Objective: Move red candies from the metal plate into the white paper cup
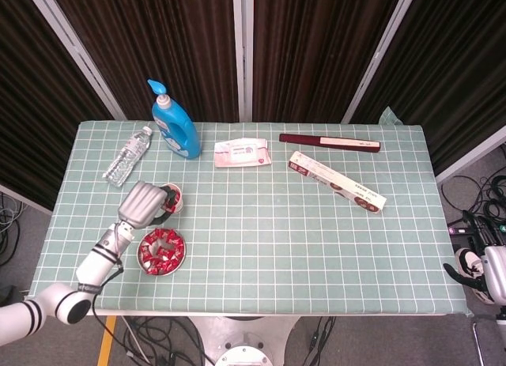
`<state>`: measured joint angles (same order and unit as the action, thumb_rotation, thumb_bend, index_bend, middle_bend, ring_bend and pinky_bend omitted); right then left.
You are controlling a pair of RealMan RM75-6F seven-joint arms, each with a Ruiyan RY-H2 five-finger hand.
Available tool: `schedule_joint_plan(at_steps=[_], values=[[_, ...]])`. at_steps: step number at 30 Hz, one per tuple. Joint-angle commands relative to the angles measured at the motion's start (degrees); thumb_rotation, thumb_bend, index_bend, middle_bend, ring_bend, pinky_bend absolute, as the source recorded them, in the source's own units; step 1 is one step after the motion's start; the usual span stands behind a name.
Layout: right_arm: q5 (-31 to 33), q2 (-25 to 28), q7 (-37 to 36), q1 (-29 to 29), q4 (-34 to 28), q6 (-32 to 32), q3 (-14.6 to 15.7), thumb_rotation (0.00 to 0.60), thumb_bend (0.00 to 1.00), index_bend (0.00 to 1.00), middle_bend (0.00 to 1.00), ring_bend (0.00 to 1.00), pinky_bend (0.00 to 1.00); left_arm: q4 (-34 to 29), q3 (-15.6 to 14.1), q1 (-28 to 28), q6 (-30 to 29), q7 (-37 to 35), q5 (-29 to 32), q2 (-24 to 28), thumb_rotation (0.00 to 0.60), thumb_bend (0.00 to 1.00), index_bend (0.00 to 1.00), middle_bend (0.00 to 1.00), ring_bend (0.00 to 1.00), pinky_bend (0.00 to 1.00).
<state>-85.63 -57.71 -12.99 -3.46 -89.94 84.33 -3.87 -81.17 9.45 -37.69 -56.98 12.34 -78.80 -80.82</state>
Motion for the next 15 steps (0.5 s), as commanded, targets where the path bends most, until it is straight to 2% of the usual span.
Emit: schedule_joint_plan(at_steps=[1,9,15], values=[[0.2,0.0,0.0,0.0,0.0,-0.1,0.0,0.600,0.10,0.00,0.14,0.10,0.44,3.1,1.8,-2.4,2.5,1.1,2.7,-1.9,0.600,0.47,0.64,0.67,0.97,1.00],[0.6,-0.1,0.0,0.1,0.3,-0.3,-0.1,0.600,0.10,0.00,0.14,0.10,0.44,9.2,2.3,-5.3,6.5,3.1,7.4,-5.5,0.600,0.44,0.58,0.61,0.97,1.00],[0.9,0.0,0.1,0.1,0.2,-0.5,-0.1,0.600,0.10,0.00,0.14,0.10,0.44,10.0,1.4,-5.3,7.0,4.9,9.2,-5.8,0.600,0.42,0.49,0.51,0.96,1.00]])
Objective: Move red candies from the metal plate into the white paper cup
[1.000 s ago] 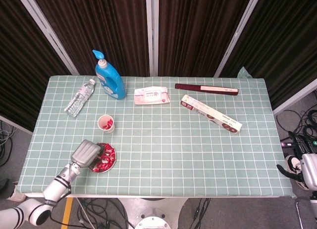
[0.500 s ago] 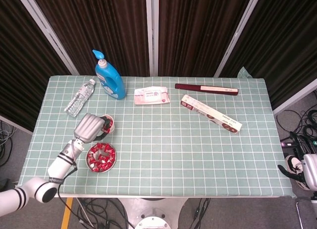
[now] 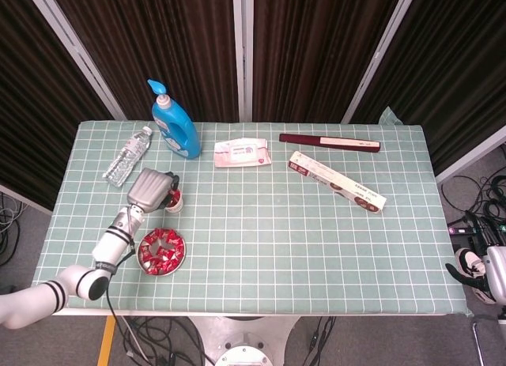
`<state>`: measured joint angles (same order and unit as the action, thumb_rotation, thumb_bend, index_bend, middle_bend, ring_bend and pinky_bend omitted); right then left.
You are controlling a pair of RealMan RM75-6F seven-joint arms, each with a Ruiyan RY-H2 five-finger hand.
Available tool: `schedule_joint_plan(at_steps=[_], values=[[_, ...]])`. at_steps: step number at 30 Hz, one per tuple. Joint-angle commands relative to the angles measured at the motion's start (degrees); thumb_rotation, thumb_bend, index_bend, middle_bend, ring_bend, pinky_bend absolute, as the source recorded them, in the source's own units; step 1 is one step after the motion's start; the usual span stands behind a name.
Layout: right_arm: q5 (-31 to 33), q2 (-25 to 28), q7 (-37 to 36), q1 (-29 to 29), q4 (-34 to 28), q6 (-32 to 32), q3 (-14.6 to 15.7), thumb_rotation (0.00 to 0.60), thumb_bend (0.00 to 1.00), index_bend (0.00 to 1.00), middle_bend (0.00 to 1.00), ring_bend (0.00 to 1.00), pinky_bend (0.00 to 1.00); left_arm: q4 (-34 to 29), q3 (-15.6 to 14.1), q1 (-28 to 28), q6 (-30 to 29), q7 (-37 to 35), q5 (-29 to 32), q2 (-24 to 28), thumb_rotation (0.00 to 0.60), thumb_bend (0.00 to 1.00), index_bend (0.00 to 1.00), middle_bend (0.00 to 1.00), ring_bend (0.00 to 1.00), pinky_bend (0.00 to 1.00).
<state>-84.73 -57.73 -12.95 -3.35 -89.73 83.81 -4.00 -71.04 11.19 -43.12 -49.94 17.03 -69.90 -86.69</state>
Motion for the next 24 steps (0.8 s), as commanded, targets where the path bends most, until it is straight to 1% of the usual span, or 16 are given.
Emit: schedule_joint_plan(at_steps=[1,7,10,13,15,17,19,21,24], values=[[0.0,0.0,0.0,0.0,0.0,0.0,0.0,0.600,0.10,0.00,0.14,0.10,0.44,-0.3,-0.5,0.2,-0.2,0.4,0.4,0.2,0.600,0.41,0.47,0.48,0.95,1.00],[-0.3,0.1,0.2,-0.2,-0.2,-0.1,0.0,0.600,0.10,0.00,0.14,0.10,0.44,-3.7,-2.0,1.6,-2.3,2.3,0.1,2.8,0.600,0.41,0.42,0.42,0.94,1.00],[-0.6,0.1,0.4,-0.3,-0.5,0.0,-0.1,0.600,0.10,0.00,0.14,0.10,0.44,-6.6,-2.9,3.2,-4.7,2.7,-0.7,4.7,0.600,0.37,0.40,0.41,0.93,1.00],[-0.8,0.1,0.4,-0.3,-0.6,0.2,-0.1,0.600,0.10,0.00,0.14,0.10,0.44,-9.0,-4.4,5.5,-9.2,1.2,-4.1,6.6,0.600,0.32,0.39,0.41,0.93,1.00],[-1.0,0.2,0.3,-0.3,-0.7,0.3,0.0,0.600,0.10,0.00,0.14,0.10,0.44,-10.0,-6.4,7.5,-12.4,-1.0,-7.9,8.0,0.600,0.32,0.41,0.43,0.93,1.00],[-1.1,0.1,0.3,-0.3,-0.7,0.3,0.0,0.600,0.10,0.00,0.14,0.10,0.44,-10.0,-8.9,9.3,-15.0,-3.3,-11.9,9.2,0.600,0.32,0.45,0.46,0.93,1.00],[-1.3,0.1,0.5,-0.3,-0.7,0.3,0.1,0.600,0.10,0.00,0.14,0.10,0.44,-9.3,-11.1,10.5,-16.3,-4.5,-14.9,9.9,0.600,0.32,0.48,0.48,0.93,1.00],[-1.5,0.1,0.5,-0.4,-0.7,0.4,0.1,0.600,0.10,0.00,0.14,0.10,0.44,-8.1,-13.5,11.8,-17.4,-4.9,-17.6,10.2,0.600,0.32,0.49,0.49,0.93,1.00],[-1.7,0.1,0.5,-0.4,-0.9,0.6,0.1,0.600,0.10,0.00,0.14,0.10,0.44,-6.1,-16.0,13.2,-18.2,-5.3,-20.2,10.0,0.600,0.30,0.49,0.49,0.93,1.00]])
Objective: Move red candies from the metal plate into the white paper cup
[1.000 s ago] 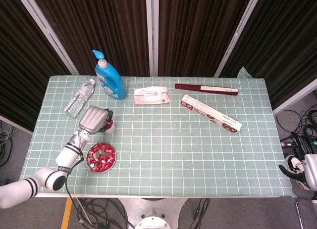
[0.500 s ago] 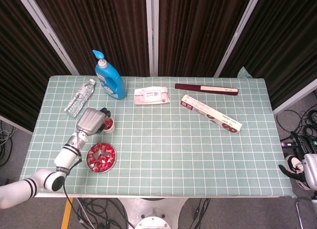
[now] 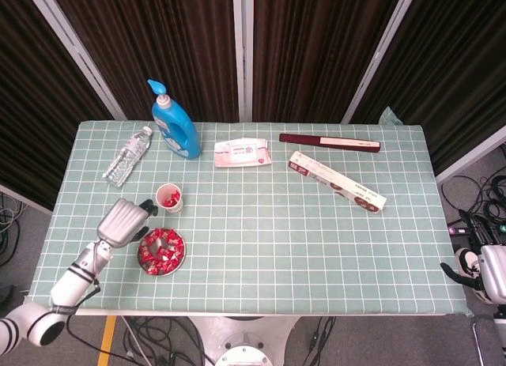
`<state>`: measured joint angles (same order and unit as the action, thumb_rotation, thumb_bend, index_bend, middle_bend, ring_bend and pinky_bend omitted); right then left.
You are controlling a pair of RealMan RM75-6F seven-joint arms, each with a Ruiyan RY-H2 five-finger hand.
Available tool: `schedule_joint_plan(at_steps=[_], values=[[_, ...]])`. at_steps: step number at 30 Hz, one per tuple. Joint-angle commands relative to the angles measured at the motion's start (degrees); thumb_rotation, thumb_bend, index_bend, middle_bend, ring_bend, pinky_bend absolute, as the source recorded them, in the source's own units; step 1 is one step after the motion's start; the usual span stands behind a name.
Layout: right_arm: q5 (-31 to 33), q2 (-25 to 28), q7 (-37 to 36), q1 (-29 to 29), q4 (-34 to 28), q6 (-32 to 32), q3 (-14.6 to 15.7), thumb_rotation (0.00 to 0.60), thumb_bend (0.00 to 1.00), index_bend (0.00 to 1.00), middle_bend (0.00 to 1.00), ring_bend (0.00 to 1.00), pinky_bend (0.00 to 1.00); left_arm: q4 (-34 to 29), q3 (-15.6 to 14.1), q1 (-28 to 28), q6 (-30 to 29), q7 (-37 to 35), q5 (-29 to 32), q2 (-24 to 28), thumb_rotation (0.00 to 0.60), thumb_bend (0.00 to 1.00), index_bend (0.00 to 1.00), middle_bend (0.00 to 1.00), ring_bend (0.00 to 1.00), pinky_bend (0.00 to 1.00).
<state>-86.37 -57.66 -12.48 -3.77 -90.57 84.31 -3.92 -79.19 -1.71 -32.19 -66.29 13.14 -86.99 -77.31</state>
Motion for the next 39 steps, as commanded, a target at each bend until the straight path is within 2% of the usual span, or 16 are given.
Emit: schedule_joint_plan(at_steps=[1,5,12,21,30,39], values=[[-0.1,0.0,0.0,0.0,-0.1,0.1,0.0,0.600,0.10,0.00,0.14,0.10,0.44,2.6,-3.6,2.6,-2.0,-1.9,-3.7,0.4,0.600,0.29,0.49,0.49,0.93,1.00],[-0.4,0.1,-0.2,0.1,-0.2,0.4,0.1,0.600,0.10,0.00,0.14,0.10,0.44,6.5,-5.4,4.0,-2.9,-3.3,-5.9,-1.1,0.600,0.23,0.49,0.49,0.93,1.00],[-0.5,0.2,0.0,0.1,-0.4,0.6,0.1,0.600,0.10,0.00,0.14,0.10,0.44,13.3,-7.1,5.2,-3.4,-5.6,-8.8,-5.1,0.600,0.23,0.49,0.49,0.93,1.00],[-0.5,0.2,0.3,0.2,-0.8,0.7,0.2,0.600,0.10,0.00,0.14,0.10,0.44,19.6,-7.4,5.1,-3.7,-9.1,-11.0,-9.1,0.600,0.23,0.49,0.50,0.93,1.00],[-0.1,0.3,0.7,0.4,-0.9,0.7,0.2,0.600,0.10,0.00,0.14,0.10,0.44,21.8,-6.9,4.2,-1.6,-9.0,-11.0,-10.4,0.600,0.23,0.49,0.50,0.93,1.00],[0.1,0.4,1.1,0.3,-1.2,0.5,0.1,0.600,0.10,0.00,0.14,0.10,0.44,21.2,-6.8,3.6,-0.2,-8.9,-11.0,-10.9,0.600,0.22,0.49,0.51,0.93,1.00]])
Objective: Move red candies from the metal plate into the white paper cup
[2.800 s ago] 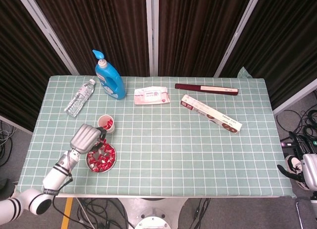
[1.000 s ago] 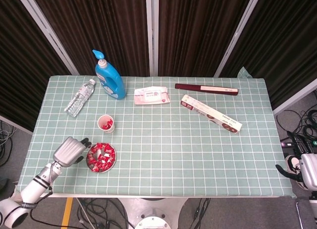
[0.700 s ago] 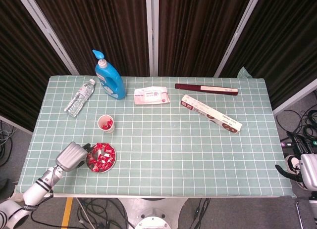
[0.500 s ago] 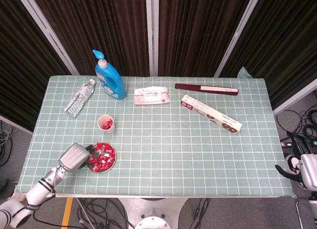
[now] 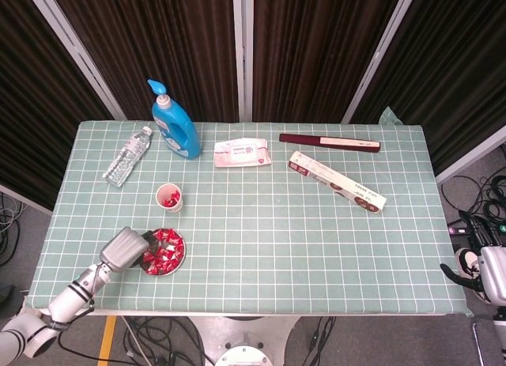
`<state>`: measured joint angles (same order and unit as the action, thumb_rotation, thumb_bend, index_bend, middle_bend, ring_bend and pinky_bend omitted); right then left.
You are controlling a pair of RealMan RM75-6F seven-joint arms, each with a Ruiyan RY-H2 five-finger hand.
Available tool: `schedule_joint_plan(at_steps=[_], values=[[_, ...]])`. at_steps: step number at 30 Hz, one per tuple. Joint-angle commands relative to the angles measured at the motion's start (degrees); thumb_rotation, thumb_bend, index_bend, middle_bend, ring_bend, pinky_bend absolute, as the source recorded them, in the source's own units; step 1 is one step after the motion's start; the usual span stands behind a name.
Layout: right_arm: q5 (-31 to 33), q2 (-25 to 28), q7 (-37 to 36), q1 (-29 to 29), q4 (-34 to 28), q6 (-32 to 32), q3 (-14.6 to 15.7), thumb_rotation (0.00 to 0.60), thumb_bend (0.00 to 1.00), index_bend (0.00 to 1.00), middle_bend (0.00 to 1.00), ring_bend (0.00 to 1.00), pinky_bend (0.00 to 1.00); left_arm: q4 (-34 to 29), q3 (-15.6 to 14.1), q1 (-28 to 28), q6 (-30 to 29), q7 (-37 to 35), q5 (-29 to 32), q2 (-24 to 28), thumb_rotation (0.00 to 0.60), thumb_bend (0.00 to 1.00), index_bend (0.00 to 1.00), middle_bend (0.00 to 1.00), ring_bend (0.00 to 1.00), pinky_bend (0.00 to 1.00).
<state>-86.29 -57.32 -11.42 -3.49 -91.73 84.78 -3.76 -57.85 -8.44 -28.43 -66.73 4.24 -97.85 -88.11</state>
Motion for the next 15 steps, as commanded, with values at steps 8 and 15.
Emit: schedule_joint_plan(at_steps=[8,15], values=[[0.3,0.1,-0.1,0.0,0.0,-0.2,-0.1,0.600,0.10,0.00,0.14,0.10,0.44,-0.3,0.0,-0.5,0.8,0.6,-0.4,-0.7,0.600,0.23,0.49,0.52,0.93,1.00],[0.3,0.1,-0.1,-0.1,0.1,-0.3,-0.1,0.600,0.10,0.00,0.14,0.10,0.44,-0.2,-0.2,-0.8,1.8,1.0,-0.3,-1.2,0.600,0.23,0.54,0.56,0.93,1.00]])
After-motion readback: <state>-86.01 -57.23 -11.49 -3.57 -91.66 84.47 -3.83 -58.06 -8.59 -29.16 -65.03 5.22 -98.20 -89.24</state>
